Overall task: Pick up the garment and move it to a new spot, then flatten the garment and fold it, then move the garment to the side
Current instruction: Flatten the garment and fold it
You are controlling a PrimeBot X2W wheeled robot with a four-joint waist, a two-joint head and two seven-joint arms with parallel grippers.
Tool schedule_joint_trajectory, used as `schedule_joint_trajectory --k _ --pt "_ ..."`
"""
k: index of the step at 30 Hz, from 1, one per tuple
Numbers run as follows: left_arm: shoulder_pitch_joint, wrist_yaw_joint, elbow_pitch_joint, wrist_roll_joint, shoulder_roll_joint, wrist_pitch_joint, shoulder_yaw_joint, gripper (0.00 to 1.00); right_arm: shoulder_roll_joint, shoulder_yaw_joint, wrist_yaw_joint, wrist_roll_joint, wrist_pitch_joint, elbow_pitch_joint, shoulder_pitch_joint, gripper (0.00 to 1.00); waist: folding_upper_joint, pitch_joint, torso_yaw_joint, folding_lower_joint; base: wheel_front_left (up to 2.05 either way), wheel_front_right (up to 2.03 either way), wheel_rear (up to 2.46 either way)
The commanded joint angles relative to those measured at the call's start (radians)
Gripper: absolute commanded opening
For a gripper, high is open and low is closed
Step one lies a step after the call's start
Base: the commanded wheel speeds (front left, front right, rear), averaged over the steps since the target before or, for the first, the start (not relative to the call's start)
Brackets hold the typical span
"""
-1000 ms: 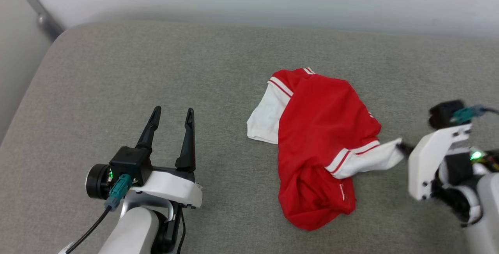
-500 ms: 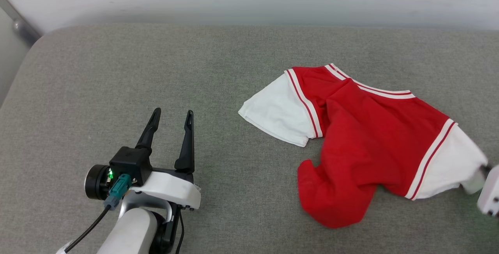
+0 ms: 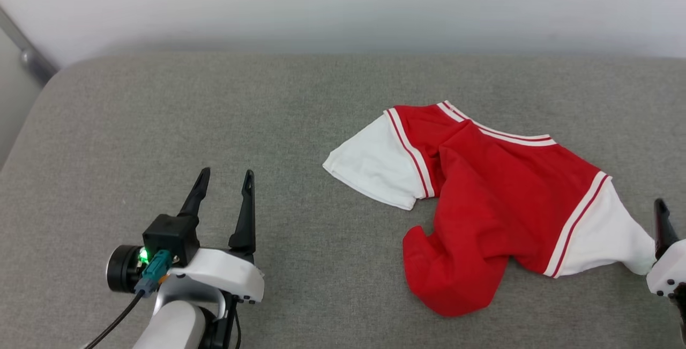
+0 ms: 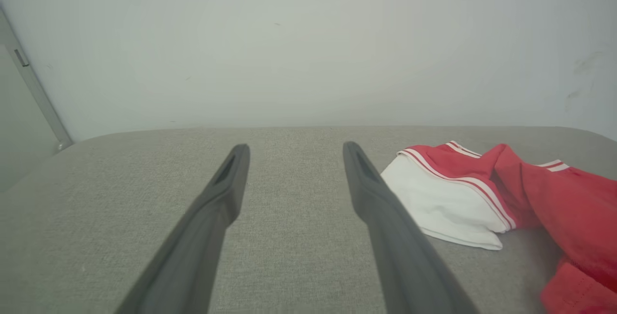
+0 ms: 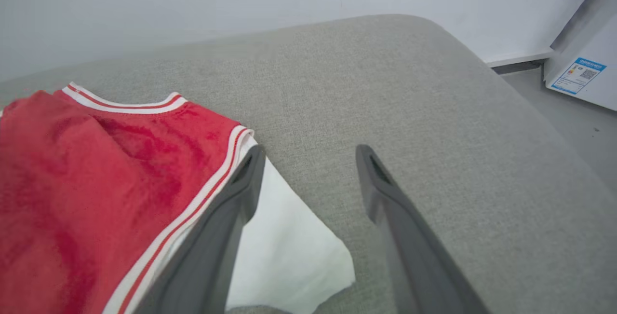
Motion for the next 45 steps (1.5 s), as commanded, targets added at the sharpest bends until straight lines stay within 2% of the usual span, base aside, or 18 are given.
schedule_joint_trajectory --k 1,4,11,17,23,26,30,37,42,45 --pt "0.031 0.013 -0.005 -0.006 0.011 0.010 0.004 1.00 0.017 0.017 0.000 -0.039 -0.082 -0.048 0.017 1.00 0.0000 -0.045 -0.015 0.0000 0.00 0.00 0.00" --pt "0.045 0.019 -0.010 -0.009 0.016 0.018 0.005 1.00 0.034 0.038 0.000 -0.055 -0.116 -0.088 0.035 1.00 0.0000 -0.065 -0.021 0.0000 0.00 0.00 0.00" --pt "0.079 0.035 -0.023 -0.015 0.031 0.039 0.007 1.00 0.109 0.158 0.000 -0.084 -0.158 -0.288 0.143 1.00 0.0000 -0.110 -0.037 0.0000 0.00 0.00 0.00" --pt "0.093 0.050 -0.030 -0.021 0.043 0.052 0.012 1.00 0.165 0.228 0.000 -0.106 -0.106 -0.488 0.285 1.00 0.0000 -0.128 -0.053 0.0000 0.00 0.00 0.00" --pt "0.078 0.061 -0.035 -0.023 0.059 0.055 0.032 1.00 0.175 0.270 0.000 -0.094 -0.073 -0.562 0.327 1.00 0.0000 -0.112 -0.094 0.0000 0.00 0.00 0.00" --pt "0.043 0.051 -0.032 -0.026 0.069 0.072 0.032 1.00 0.177 0.285 0.000 -0.088 -0.064 -0.580 0.321 1.00 0.0000 -0.097 -0.119 0.0000 0.00 0.00 0.00" --pt "-0.054 0.005 -0.012 -0.023 0.089 0.132 0.008 1.00 0.178 0.294 0.000 -0.086 -0.060 -0.588 0.283 1.00 0.0000 -0.059 -0.154 0.0000 0.00 0.00 0.00" --pt "-0.301 -0.140 0.075 -0.054 0.139 0.288 -0.026 1.00 0.178 0.330 0.000 -0.061 -0.077 -0.575 0.224 1.00 0.0000 0.035 -0.238 0.0000 0.00 0.00 0.00" --pt "-0.428 -0.255 0.174 -0.120 0.183 0.501 -0.069 1.00 0.178 0.343 0.000 -0.043 -0.096 -0.551 0.204 1.00 0.0000 0.095 -0.293 0.0000 0.00 0.00 0.00" --pt "-0.466 -0.289 0.221 -0.175 0.213 0.641 -0.104 1.00 0.178 0.353 0.000 -0.030 -0.110 -0.534 0.195 1.00 0.0000 0.121 -0.321 0.0000 0.00 0.00 0.00"
